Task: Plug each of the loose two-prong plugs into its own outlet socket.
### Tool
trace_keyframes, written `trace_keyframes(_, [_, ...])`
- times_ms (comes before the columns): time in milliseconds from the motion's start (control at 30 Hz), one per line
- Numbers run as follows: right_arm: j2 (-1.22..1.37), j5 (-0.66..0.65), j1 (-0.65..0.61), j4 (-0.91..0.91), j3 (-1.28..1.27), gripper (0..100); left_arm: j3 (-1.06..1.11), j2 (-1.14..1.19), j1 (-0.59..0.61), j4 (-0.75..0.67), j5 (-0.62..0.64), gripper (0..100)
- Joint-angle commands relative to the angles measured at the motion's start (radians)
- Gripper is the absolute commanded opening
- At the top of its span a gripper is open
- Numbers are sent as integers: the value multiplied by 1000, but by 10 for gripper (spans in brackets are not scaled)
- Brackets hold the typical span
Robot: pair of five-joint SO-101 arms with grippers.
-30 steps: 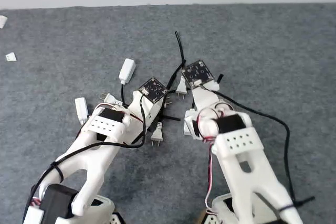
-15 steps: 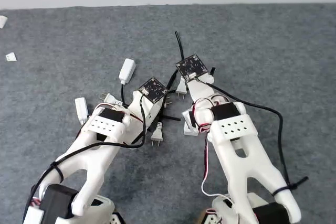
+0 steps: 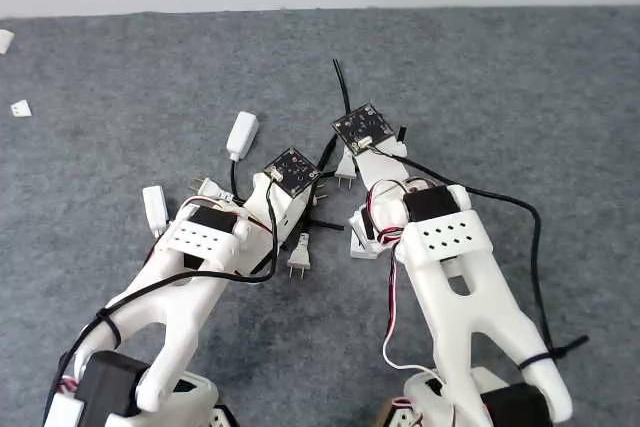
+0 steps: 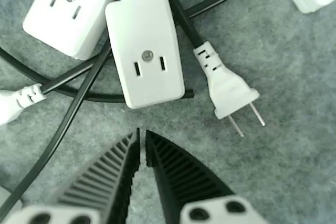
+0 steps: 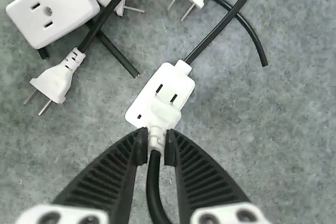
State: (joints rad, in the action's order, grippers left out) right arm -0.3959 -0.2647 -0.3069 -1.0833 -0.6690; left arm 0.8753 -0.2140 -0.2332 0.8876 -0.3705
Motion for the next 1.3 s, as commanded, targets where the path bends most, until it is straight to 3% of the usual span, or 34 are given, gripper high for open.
trace_keyframes(0, [2,-12,13,19,52,8,-30,-6,-3,-18,-12,13])
trace_keyframes(800, [239,-54,33,65,121,8,-30,-6,-3,-18,-12,13])
trace_keyframes(1067, [444,-54,-12,124,123,8,-30,-6,-2,-18,-12,13])
trace_keyframes(1267, [443,-9,-56,113,127,19,-30,-6,-2,-18,-12,13])
